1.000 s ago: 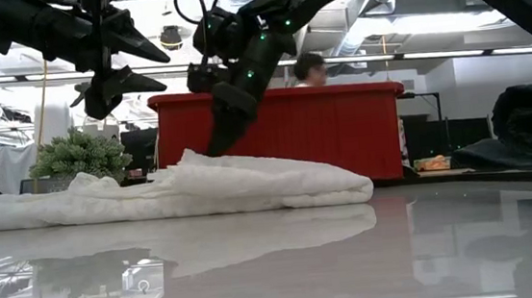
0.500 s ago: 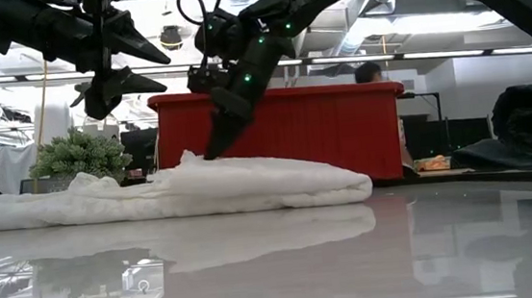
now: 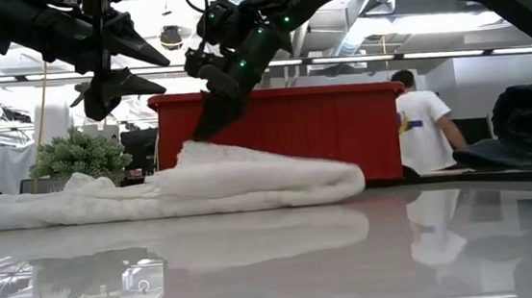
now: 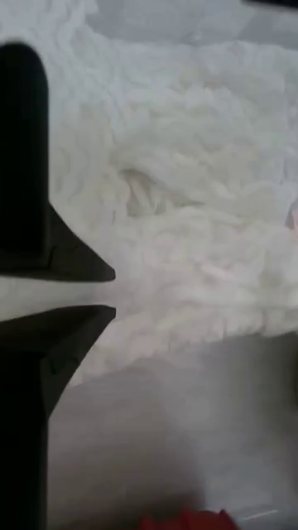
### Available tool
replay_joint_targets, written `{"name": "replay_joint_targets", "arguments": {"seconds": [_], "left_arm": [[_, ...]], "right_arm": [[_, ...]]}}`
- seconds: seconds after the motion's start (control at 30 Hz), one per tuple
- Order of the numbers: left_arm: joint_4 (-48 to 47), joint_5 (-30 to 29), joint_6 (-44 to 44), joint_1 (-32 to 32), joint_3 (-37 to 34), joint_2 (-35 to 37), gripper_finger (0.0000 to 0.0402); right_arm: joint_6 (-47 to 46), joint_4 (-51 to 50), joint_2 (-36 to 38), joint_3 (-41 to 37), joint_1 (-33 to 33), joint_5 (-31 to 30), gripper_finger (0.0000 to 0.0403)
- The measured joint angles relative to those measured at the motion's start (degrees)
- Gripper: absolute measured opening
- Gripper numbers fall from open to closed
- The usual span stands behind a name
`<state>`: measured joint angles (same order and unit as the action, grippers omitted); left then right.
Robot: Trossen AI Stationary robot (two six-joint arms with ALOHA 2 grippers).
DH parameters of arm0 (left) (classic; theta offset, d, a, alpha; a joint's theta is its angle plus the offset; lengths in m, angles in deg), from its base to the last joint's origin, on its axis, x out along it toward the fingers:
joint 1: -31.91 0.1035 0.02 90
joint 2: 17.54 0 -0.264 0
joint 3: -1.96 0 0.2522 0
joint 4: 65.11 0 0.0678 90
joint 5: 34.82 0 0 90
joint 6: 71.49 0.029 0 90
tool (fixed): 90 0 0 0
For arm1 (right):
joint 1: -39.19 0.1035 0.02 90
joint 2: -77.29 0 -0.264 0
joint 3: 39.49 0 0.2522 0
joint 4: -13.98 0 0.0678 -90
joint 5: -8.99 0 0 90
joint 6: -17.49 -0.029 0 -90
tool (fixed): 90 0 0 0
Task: Fold Laundry from Bin
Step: Fold the white t-shirt
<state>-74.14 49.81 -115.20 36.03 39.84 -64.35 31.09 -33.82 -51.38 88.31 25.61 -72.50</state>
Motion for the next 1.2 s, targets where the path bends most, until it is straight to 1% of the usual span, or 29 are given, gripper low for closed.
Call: {"name": "replay_joint_targets", "arguments": {"seconds": [0.17, 0.23, 0.33, 0.43, 0.5, 0.57, 0.63, 0.73, 0.83, 0.93, 1.07, 1.2], "left_arm": [[-0.3, 0.1, -0.5, 0.0, 0.0, 0.0, 0.0183], [0.4, 1.5, -0.9, 0.0, 0.0, 0.0, 0.0183], [1.6, 4.2, -0.1, -0.3, 0.0, 0.0, 0.0183], [3.2, 3.7, 4.6, -2.5, 0.0, -1.4, 0.0183], [2.8, 1.8, 6.2, -3.7, 0.0, -3.0, 0.0183], [3.0, -0.6, 4.8, -4.5, 0.0, -5.5, 0.0183], [4.6, -1.3, 3.4, -4.8, 0.0, -8.5, 0.0183], [9.6, -1.2, 2.5, -4.9, 0.3, -13.8, 0.0183], [12.5, -1.3, 2.5, -4.8, 2.8, -18.8, 0.0183], [13.0, -1.3, 2.6, -4.7, 6.2, -23.4, 0.0183], [13.0, -1.4, 4.0, -4.7, 10.4, -29.9, 0.0183], [12.8, -0.6, 5.0, -4.8, 13.5, -36.3, 0.0183]], "right_arm": [[0.1, 1.2, 0.0, 0.0, -0.3, -2.4, 0.0115], [-1.6, 1.0, 0.3, 0.0, -1.1, -2.5, 0.0126], [-4.8, 0.6, 1.8, 0.0, -2.6, -1.7, 0.0131], [-5.2, -1.1, 4.8, 0.0, -4.3, 2.0, 0.0126], [-6.0, -4.9, 7.2, 0.0, -5.2, 2.8, 0.0122], [-8.6, -10.2, 9.3, 0.0, -6.2, 3.0, 0.0120], [-13.2, -17.3, 10.8, 0.0, -7.0, 3.6, 0.0121], [-21.4, -28.9, 11.4, 0.0, -7.7, 4.0, 0.0132], [-25.6, -38.8, 11.4, 0.0, -7.3, 6.5, 0.0157], [-26.5, -43.5, 11.4, -0.4, -5.9, 6.7, 0.0195], [-30.5, -42.7, 11.5, -4.4, -4.7, 6.1, 0.0251], [-33.8, -36.7, 12.3, -11.8, -4.1, 6.0, 0.0288]]}}
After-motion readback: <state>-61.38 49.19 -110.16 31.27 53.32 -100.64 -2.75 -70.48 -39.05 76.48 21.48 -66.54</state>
